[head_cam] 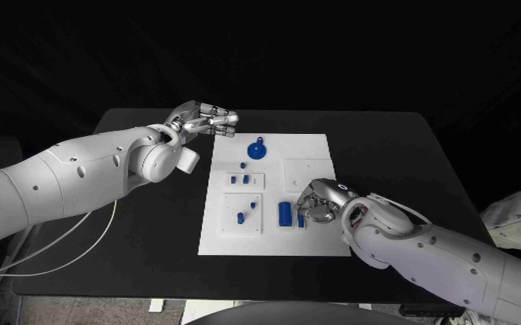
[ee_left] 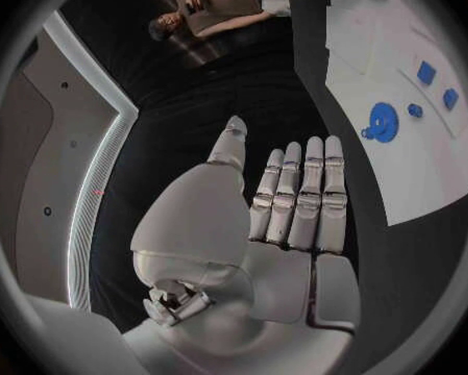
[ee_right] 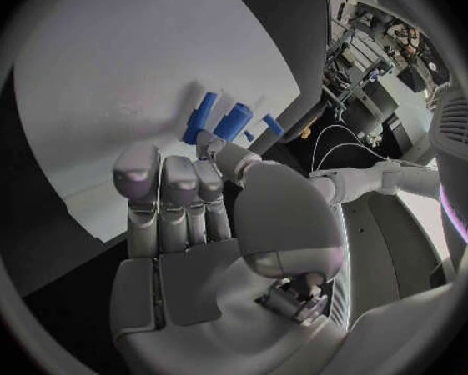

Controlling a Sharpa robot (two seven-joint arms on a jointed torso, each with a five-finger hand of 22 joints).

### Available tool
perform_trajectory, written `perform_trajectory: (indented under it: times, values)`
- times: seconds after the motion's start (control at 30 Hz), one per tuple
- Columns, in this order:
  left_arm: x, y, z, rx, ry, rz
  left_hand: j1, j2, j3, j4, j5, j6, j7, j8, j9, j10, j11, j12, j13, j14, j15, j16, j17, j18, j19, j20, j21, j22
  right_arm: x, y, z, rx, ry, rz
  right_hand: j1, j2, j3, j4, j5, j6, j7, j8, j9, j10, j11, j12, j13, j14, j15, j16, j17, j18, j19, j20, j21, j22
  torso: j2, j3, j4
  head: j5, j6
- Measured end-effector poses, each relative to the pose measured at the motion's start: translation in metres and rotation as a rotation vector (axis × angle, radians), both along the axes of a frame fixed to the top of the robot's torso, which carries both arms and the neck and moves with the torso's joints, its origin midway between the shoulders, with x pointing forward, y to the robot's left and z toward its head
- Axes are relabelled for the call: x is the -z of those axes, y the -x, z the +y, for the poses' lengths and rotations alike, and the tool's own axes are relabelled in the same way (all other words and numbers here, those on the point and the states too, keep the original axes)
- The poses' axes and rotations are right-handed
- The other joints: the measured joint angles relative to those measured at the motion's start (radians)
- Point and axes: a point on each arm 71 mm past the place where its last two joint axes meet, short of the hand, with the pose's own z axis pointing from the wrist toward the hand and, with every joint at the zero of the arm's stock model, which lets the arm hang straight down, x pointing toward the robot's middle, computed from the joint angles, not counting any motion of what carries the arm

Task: Assemble the parts on the task board

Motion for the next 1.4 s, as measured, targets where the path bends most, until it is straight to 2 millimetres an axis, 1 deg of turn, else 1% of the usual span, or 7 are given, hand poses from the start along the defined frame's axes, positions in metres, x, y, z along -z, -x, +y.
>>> perform_trajectory:
  times: [0.23,0.6,0.87,1.03,1.27,1.3,1.4]
  values:
    - [0.000,0.000,0.000,-0.001,0.000,0.000,0.000,0.000,0.000,0.000,0.000,0.000,0.000,0.000,0.000,0.000,0.000,0.000,0.000,0.000,0.000,0.000,0.000,0.000,0.000,0.000,0.000,0.000,-0.005,-0.001,-0.003,0.033,-0.047,-0.069,0.000,0.000,0.005,0.005,-0.019,0.000,0.000,0.000,-0.001,0.000,0.000,0.000,0.000,0.000,0.000,0.004,0.003,0.000,0.000,0.000,0.000,0.000,0.000,0.0000,0.0003,0.000,0.001]
    - [0.000,0.000,0.001,-0.003,-0.001,0.000,0.000,0.000,0.000,0.000,0.000,0.000,0.000,0.000,0.000,0.000,0.000,0.000,0.000,0.000,0.000,0.000,0.000,0.000,0.000,0.000,0.000,0.000,-0.009,-0.002,-0.007,0.056,-0.084,-0.111,0.000,0.000,0.008,0.008,-0.019,0.000,0.000,0.000,-0.001,0.000,0.000,0.000,0.000,0.000,0.000,0.004,0.002,0.000,0.000,0.000,0.000,0.000,0.000,0.0004,0.0004,0.001,0.000]
    - [0.000,0.000,0.001,-0.003,-0.001,0.000,0.000,0.000,0.000,0.000,0.000,0.000,0.000,0.000,0.000,0.000,0.000,0.000,0.000,0.000,0.000,0.000,0.000,0.000,0.000,0.000,0.000,0.000,-0.006,-0.002,-0.009,0.050,-0.069,-0.083,0.000,0.000,0.008,0.008,-0.018,0.000,0.000,0.000,-0.001,0.000,0.000,0.000,0.000,0.000,0.000,0.004,0.002,0.000,0.000,0.000,0.000,0.000,0.000,0.0001,0.0003,0.002,-0.004]
    - [0.000,0.000,0.001,-0.002,-0.001,0.000,0.000,0.000,0.000,0.000,0.000,0.000,0.000,0.000,0.000,0.000,0.000,0.000,0.000,0.000,0.000,0.000,0.000,0.000,0.000,0.000,0.000,0.000,-0.003,-0.001,-0.009,0.032,-0.043,-0.044,0.000,0.000,0.005,0.011,-0.008,0.000,0.000,0.000,-0.001,0.000,0.000,0.000,0.000,0.000,0.000,0.004,0.002,0.000,0.000,0.000,0.000,0.000,0.000,0.0002,0.0003,0.002,-0.005]
    - [0.000,0.000,0.001,-0.002,-0.002,0.000,0.000,0.000,0.000,0.000,0.000,0.000,0.000,0.000,0.000,0.000,0.000,0.000,0.000,0.000,0.000,0.000,0.000,0.000,0.000,0.000,0.000,0.000,0.000,0.000,-0.008,0.012,-0.009,0.004,0.000,0.000,0.005,0.011,-0.008,-0.001,0.000,-0.003,-0.004,0.000,0.000,0.000,0.000,0.000,0.000,0.004,0.001,0.000,0.000,0.000,0.000,0.000,0.000,-0.0004,0.0003,0.002,-0.006]
    - [0.000,0.000,0.001,-0.002,-0.002,0.000,0.000,0.000,0.000,0.000,0.000,0.000,0.000,0.000,0.000,0.000,0.000,0.000,0.000,0.000,0.000,0.000,0.000,0.000,0.000,0.000,0.000,0.000,0.001,0.000,-0.008,0.010,-0.004,0.010,0.000,0.000,0.005,0.011,-0.008,0.000,0.000,0.005,-0.001,0.000,0.000,0.000,0.000,0.000,0.000,0.004,0.001,0.000,0.000,0.000,0.000,0.000,0.000,-0.0005,0.0002,0.002,-0.007]
    - [0.000,0.000,0.001,-0.002,-0.002,0.000,0.000,0.000,0.000,0.000,0.000,0.000,0.000,0.000,0.000,0.000,0.000,0.000,0.000,0.000,0.000,0.000,0.000,0.000,0.000,0.000,0.000,0.000,0.003,0.000,-0.007,0.003,0.008,0.025,0.000,0.000,0.002,0.014,-0.008,0.000,0.000,0.006,-0.001,0.000,0.000,0.000,0.000,0.000,0.000,0.004,0.001,0.000,0.000,0.000,0.000,0.000,0.000,-0.0005,0.0002,0.002,-0.007]
